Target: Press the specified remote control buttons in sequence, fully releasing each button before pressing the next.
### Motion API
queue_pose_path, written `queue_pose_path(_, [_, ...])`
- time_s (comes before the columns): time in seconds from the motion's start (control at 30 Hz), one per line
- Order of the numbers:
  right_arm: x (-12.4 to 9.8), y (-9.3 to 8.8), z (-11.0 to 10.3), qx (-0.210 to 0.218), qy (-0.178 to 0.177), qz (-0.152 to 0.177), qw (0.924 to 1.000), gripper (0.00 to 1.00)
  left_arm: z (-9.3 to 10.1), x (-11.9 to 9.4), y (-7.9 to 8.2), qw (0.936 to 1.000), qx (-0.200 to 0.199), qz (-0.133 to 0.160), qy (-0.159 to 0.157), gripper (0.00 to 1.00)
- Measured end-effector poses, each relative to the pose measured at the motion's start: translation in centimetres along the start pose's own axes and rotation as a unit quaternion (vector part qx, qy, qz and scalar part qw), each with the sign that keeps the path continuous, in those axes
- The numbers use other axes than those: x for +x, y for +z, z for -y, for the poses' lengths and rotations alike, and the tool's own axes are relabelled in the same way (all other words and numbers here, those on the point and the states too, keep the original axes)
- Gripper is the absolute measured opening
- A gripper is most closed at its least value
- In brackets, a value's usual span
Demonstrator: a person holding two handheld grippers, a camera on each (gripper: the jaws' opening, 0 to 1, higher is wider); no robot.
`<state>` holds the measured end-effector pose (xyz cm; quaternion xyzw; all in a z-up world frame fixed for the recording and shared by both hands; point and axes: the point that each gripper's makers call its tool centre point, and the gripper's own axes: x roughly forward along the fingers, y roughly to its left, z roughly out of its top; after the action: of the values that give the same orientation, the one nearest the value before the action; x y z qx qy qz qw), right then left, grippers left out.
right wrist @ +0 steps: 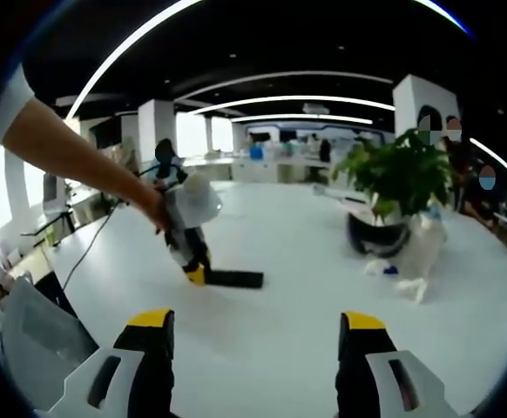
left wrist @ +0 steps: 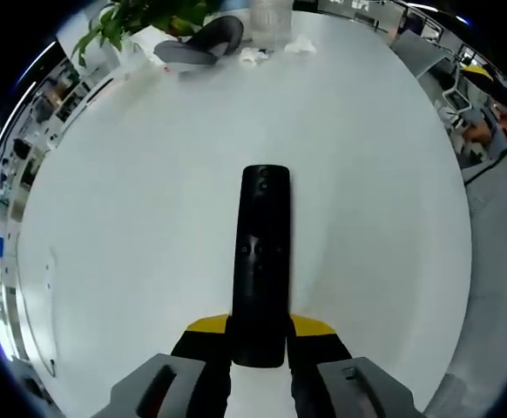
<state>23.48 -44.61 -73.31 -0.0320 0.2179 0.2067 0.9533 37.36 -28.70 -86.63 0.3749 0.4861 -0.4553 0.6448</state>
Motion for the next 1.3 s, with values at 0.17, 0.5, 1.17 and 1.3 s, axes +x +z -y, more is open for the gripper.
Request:
queue_pose_path(0.17, [-0.1,0.0,-0.1,-0.002,0.002,0.001,1.0,0.75,0.8,-0.1,-0.2,1.0,-0.001,0.0,0.0,0.23])
queue_pose_path(0.5, [-0.3,0.0,-0.4,-0.009,0.009,0.002,0.9999,0.72,2.6,-0.3,-0.7,1.0,0.004,0.005,0.0,0.23])
queue_pose_path(1.17, [-0.2,-0.6,-1.1,-0.013,0.025,-0.017,0.9994,0.48,4.8,-0.7,-1.4,0.9997,0.022,0.009,-0.006,0.23])
queue_pose_path(1.3, [-0.2,-0.7,-1.3,-0.014,0.028,-0.02,0.9993,0.41,5.1,-0.7,-1.5,0.9997,0.018,0.013,-0.006,0.23])
